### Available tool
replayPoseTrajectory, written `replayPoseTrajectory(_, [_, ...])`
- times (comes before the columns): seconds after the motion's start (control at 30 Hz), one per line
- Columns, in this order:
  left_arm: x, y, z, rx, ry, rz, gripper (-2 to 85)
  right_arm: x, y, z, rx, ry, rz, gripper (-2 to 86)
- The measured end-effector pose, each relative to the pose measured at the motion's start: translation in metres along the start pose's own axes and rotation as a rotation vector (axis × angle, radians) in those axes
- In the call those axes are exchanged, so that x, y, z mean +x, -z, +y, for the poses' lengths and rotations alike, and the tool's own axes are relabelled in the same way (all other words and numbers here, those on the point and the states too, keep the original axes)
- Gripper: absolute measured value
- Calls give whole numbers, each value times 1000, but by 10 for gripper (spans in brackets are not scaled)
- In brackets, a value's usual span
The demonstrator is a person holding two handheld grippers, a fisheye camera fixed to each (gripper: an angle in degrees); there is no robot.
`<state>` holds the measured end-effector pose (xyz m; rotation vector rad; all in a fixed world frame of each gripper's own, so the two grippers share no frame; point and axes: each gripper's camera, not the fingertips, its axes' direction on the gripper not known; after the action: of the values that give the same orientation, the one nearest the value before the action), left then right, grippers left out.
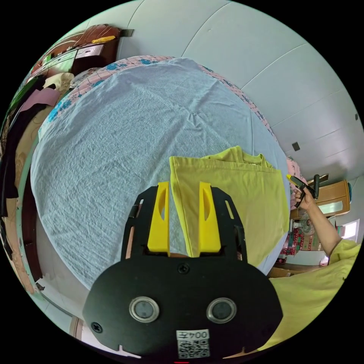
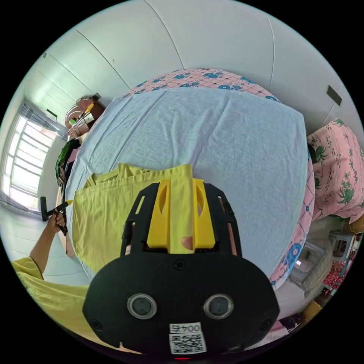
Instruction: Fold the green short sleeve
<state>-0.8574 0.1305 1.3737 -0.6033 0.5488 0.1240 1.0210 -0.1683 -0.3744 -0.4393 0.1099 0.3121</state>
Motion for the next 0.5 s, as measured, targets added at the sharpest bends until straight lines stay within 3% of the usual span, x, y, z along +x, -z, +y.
replayPoseTrajectory(0.3, [-19, -21, -15, -36, 9, 27, 110, 19, -41, -38, -92, -56, -106, 104])
replayPoseTrajectory(0.5, [-21, -19, -14, -2, 24, 50, 97, -3, -53, -39, -117, 22, -76, 42])
